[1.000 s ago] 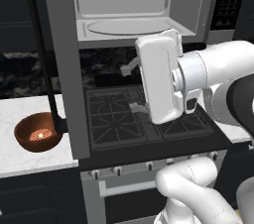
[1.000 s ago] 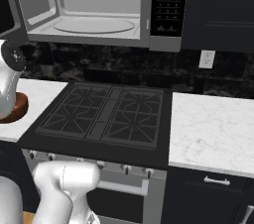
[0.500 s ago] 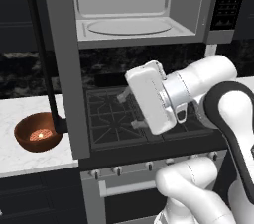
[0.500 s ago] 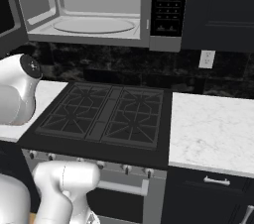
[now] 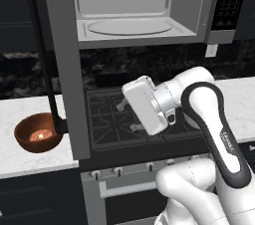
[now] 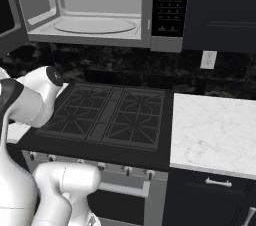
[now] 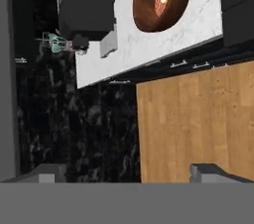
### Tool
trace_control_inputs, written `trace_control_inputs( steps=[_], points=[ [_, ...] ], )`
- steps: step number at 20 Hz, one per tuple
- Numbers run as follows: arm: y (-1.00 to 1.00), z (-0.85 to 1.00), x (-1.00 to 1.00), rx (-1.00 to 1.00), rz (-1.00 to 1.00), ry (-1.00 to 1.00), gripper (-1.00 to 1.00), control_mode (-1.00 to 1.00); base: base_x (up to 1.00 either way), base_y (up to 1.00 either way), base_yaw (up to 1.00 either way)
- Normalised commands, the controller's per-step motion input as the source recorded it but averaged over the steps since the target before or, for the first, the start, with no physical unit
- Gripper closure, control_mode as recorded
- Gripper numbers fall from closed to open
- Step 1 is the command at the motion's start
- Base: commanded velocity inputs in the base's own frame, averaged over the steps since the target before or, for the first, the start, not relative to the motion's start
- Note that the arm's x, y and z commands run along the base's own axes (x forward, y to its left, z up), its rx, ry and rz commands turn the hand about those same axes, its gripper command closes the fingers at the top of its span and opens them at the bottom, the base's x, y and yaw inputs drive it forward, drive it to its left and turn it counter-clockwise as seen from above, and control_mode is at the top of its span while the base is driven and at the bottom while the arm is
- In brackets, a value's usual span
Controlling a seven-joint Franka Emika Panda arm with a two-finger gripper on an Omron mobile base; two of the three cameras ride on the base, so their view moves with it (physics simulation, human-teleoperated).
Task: Open the microwave, place the bowl with waffle inside the microwave, then close the microwave door and turn it on.
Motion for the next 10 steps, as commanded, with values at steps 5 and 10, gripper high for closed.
trace_control_inputs(
  steps=[5, 10],
  points=[
    [0.36, -0.75, 0.62, -0.13, 0.00, 0.09, -1.00, -1.00, 0.00, 0.00, 0.00],
    [0.47, -0.76, 0.59, -0.14, 0.00, 0.08, -1.00, -1.00, 0.00, 0.00, 0.00]
  ],
)
